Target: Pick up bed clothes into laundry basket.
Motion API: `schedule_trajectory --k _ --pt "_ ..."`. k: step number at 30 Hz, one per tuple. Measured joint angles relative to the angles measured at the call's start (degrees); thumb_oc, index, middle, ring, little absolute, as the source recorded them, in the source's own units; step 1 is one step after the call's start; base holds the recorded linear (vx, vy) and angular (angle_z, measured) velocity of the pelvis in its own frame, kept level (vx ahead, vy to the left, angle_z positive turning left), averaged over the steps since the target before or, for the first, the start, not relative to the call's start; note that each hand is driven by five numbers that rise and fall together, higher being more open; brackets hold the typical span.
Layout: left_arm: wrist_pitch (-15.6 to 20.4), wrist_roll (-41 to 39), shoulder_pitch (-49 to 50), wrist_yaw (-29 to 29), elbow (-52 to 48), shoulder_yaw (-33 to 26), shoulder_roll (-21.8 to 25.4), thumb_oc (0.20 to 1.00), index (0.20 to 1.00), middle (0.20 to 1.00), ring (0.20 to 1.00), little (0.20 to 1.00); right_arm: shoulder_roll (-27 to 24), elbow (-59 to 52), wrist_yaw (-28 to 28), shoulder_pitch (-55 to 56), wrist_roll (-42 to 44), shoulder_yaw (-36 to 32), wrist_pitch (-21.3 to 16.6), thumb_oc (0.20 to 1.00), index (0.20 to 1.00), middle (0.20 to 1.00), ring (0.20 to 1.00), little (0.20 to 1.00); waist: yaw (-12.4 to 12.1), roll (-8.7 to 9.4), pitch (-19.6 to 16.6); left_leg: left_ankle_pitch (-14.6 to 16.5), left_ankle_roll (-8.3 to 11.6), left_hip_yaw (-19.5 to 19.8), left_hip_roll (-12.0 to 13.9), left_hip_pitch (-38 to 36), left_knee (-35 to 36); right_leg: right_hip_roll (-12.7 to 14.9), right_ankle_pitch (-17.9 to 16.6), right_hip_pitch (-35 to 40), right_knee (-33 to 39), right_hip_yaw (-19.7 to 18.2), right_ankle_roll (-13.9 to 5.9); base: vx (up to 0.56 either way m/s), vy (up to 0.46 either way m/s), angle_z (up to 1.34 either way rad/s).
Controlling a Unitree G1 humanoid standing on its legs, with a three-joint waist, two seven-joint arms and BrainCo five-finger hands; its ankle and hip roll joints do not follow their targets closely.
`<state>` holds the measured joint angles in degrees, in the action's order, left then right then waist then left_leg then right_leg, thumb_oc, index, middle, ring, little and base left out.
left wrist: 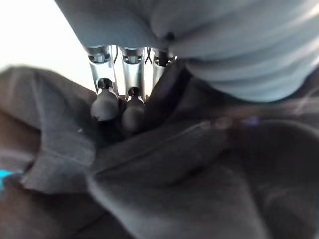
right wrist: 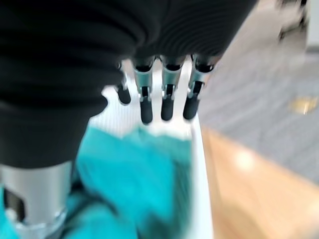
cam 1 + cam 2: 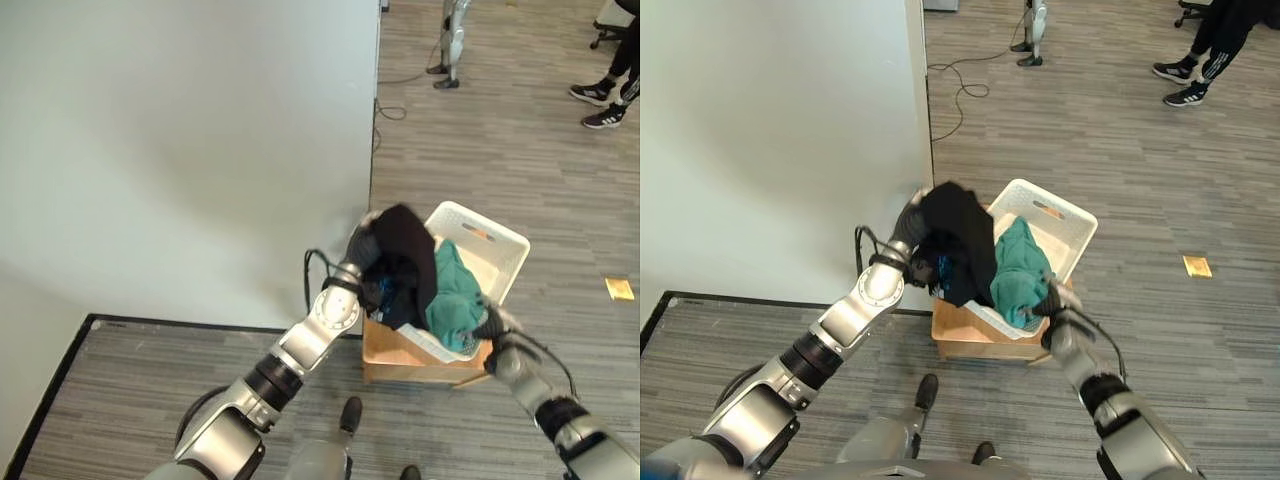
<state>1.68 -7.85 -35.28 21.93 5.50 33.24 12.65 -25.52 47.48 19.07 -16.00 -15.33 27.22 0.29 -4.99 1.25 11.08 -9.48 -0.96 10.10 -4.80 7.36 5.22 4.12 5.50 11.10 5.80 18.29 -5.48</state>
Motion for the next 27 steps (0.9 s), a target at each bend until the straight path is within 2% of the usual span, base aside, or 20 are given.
schedule_trajectory --k 1,5,7,8,11,17,19,22,27 --pt "0.47 0.17 -2.84 -0.05 -0.60 0.07 0.07 0.200 0.200 0.200 0.200 0.200 0.25 -0.06 -0.09 0.40 -0.09 0.11 -1.24 1.000 1.000 1.000 1.000 1.000 0.07 -0.05 -0.02 -0.17 -0.20 -0.08 -0.06 0.01 0.00 0.00 -0.01 0.10 -0.03 -0.06 -0.01 0.02 0.016 -0.05" --pt "1.85 1.65 -10.36 -0.23 -5.50 0.02 0.02 0.200 0.200 0.200 0.200 0.200 1.35 2.39 -2.41 1.28 0.10 0.23 -1.75 1.000 1.000 1.000 1.000 1.000 1.31 -0.35 -0.10 -0.01 0.01 -0.62 -0.01 -0.34 0.00 0.21 -0.01 0.17 -0.02 -0.71 -0.03 0.02 0.014 -0.09" --pt "3.18 2.12 -12.16 -0.42 -8.83 -0.03 -0.01 0.200 0.200 0.200 0.200 0.200 1.48 3.62 -3.68 2.96 0.00 0.40 -1.58 1.000 1.000 1.000 1.000 1.000 1.22 -0.63 -0.16 0.05 0.09 -0.76 0.04 -0.47 0.00 0.25 -0.01 0.23 -0.02 -0.87 -0.02 0.01 0.013 -0.05" --pt "3.80 2.45 -12.87 -0.82 -15.69 -0.05 1.32 0.200 0.200 0.200 0.200 0.200 0.93 4.52 -3.51 4.13 -0.53 0.92 -2.10 1.000 1.000 1.000 1.000 1.000 1.25 -0.86 -0.21 0.20 0.29 -1.13 0.13 -0.52 0.00 0.16 0.00 0.23 -0.03 -0.99 -0.02 0.01 0.004 -0.06" --pt "4.98 3.90 -15.56 -1.07 -18.90 -0.13 1.28 0.200 0.200 0.200 0.200 0.200 1.26 6.56 -3.45 4.57 -1.01 0.82 -2.97 1.000 1.000 1.000 1.000 1.000 1.22 -0.92 -0.26 0.25 0.34 -1.07 0.25 -0.66 0.00 0.02 0.00 0.39 -0.03 -1.01 -0.01 0.01 -0.001 0.00" --pt "6.37 9.29 -18.87 -0.97 -12.45 0.84 -1.15 0.200 0.200 0.200 0.200 0.200 1.47 7.50 -5.94 4.45 -0.37 0.00 -2.99 1.000 1.000 1.000 1.000 1.000 1.82 -1.76 -1.54 0.25 0.32 -1.45 0.38 -0.84 0.01 0.03 -0.08 0.26 -0.03 -1.56 0.08 0.01 0.000 -0.03" --pt "5.42 9.28 -18.25 -1.07 -7.39 1.73 -1.15 0.200 0.200 0.200 0.200 0.200 1.59 7.52 -6.17 4.82 -0.37 -0.28 -3.02 1.000 1.000 1.000 1.000 1.000 2.95 -1.78 -1.95 0.25 0.31 -1.79 0.57 -0.85 0.01 0.00 -0.16 0.06 -0.04 -1.86 0.18 0.01 0.009 -0.10" --pt "4.96 9.28 -17.26 -1.67 -5.81 1.87 -1.06 0.200 0.200 0.200 0.200 0.200 1.08 7.20 -6.87 4.59 -0.40 0.26 -3.04 1.000 1.000 1.000 1.000 1.000 3.24 -1.75 -2.06 0.30 0.31 -2.96 0.95 -0.79 0.00 0.00 -0.37 -0.28 -0.04 -2.98 0.31 0.01 0.020 -0.18" --pt "3.90 11.10 -17.44 -1.00 -5.66 1.74 0.22 0.200 0.200 0.200 0.200 0.200 -2.89 -3.52 -8.37 5.60 -0.34 0.10 -1.03 1.000 1.000 1.000 1.000 1.000 3.69 -2.04 -2.31 0.43 0.02 -4.73 1.56 -0.46 0.08 0.08 -0.79 -1.54 -0.04 -5.08 0.30 0.01 0.016 -0.23"
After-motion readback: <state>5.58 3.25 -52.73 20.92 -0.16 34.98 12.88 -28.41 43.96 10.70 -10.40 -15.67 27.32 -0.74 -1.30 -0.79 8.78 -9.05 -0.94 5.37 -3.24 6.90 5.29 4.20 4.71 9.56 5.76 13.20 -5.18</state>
